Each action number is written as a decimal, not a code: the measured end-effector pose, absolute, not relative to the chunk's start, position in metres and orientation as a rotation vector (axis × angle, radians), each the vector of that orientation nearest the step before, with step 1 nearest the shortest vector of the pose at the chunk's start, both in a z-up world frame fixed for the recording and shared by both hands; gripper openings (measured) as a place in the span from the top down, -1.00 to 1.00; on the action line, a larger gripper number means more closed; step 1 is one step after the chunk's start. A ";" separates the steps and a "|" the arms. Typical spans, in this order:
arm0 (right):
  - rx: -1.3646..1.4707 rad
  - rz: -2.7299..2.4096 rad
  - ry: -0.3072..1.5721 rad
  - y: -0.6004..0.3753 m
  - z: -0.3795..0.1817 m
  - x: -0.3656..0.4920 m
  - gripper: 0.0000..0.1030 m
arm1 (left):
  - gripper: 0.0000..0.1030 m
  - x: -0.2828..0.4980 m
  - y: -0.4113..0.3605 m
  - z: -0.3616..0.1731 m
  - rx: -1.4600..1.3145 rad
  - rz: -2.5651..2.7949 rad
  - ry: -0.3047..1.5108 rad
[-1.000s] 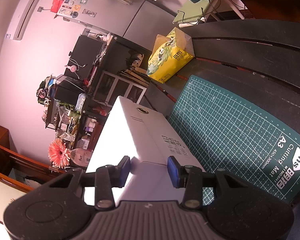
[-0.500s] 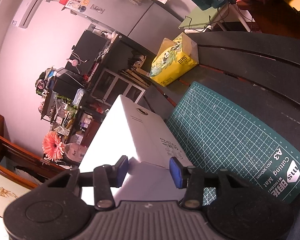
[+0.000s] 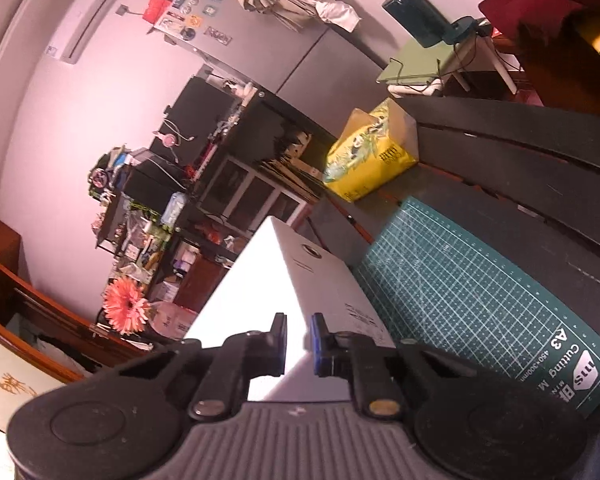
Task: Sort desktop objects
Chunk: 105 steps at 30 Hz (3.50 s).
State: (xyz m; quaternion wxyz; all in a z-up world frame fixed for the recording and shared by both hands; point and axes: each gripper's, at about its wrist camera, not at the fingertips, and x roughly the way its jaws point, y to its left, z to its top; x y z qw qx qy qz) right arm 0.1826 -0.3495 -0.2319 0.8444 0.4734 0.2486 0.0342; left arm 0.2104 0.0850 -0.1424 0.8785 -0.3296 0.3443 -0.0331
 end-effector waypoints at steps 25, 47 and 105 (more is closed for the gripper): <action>0.460 0.059 0.489 -0.297 -0.187 0.165 0.74 | 0.37 0.223 0.029 -0.130 -0.374 -0.169 0.731; 0.114 0.141 0.567 -0.249 -0.122 0.215 0.73 | 0.32 0.225 0.030 -0.133 -0.347 -0.186 0.755; 0.030 0.410 0.811 -0.059 -0.140 0.427 0.71 | 0.22 0.233 0.052 -0.137 -0.530 -0.241 0.787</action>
